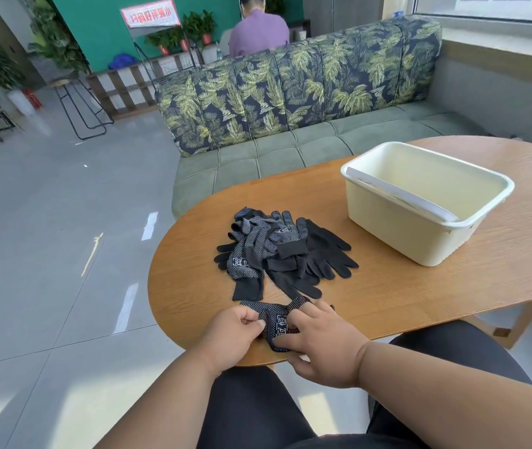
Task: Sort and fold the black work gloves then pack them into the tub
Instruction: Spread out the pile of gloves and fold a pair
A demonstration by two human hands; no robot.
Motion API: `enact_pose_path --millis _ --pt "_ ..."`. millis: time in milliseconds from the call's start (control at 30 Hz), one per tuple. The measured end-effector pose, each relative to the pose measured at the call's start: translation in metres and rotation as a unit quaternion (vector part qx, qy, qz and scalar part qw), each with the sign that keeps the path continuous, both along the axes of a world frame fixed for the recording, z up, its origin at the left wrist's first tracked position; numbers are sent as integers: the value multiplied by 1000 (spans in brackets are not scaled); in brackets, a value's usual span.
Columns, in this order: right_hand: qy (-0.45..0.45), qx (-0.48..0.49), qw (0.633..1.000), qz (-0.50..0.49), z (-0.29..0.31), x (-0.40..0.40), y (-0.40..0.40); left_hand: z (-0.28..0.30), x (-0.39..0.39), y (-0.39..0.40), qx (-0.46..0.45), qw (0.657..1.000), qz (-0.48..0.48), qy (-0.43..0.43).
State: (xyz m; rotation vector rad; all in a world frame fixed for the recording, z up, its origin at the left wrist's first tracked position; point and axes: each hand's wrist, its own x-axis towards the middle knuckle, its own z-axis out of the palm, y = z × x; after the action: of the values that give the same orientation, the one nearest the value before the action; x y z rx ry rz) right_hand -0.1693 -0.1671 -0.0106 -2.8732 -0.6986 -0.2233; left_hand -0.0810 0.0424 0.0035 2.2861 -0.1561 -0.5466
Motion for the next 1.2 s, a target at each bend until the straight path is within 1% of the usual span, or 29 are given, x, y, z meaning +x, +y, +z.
enact_pose_path --millis 133,333,467,533,567,633,733,767,800,867,933,1033,1100,1200 --pt "10 -13 1000 13 2 -2 -4 -3 -4 -12 44 999 7 -16" --pt "-5 -56 998 33 0 -3 -9 -5 -13 -22 94 993 35 -58" --pt "-10 -68 997 40 -2 -3 -11 -6 -19 -25 106 989 49 -88" --pt "-15 -65 997 39 -3 -4 -11 -6 -26 -26 120 983 44 -134" --pt "-19 -55 998 39 -3 -4 -11 -5 -30 -27 137 974 35 -176" --pt "-30 -12 999 37 -4 -5 -12 -5 -36 -26 176 944 2 -278" --pt "-58 61 996 28 -4 -5 -15 -17 -40 -22 186 894 -89 -399" --pt "-71 78 994 10 -3 -3 -17 -23 -40 -21 183 875 -122 -431" --pt "-82 93 992 -19 -1 -2 -21 -28 -40 -20 183 866 -141 -444" --pt "-80 117 985 -98 3 0 -29 -32 -41 -19 181 862 -165 -444" --pt "-34 108 977 -182 7 2 -38 -30 -44 -19 187 858 -173 -446" --pt "55 52 957 -282 7 2 -46 -26 -49 -24 229 843 -186 -450" --pt "97 33 947 -305 6 2 -47 -26 -52 -28 250 836 -197 -446" --pt "141 49 939 -309 9 6 -45 -26 -55 -30 270 829 -204 -445"
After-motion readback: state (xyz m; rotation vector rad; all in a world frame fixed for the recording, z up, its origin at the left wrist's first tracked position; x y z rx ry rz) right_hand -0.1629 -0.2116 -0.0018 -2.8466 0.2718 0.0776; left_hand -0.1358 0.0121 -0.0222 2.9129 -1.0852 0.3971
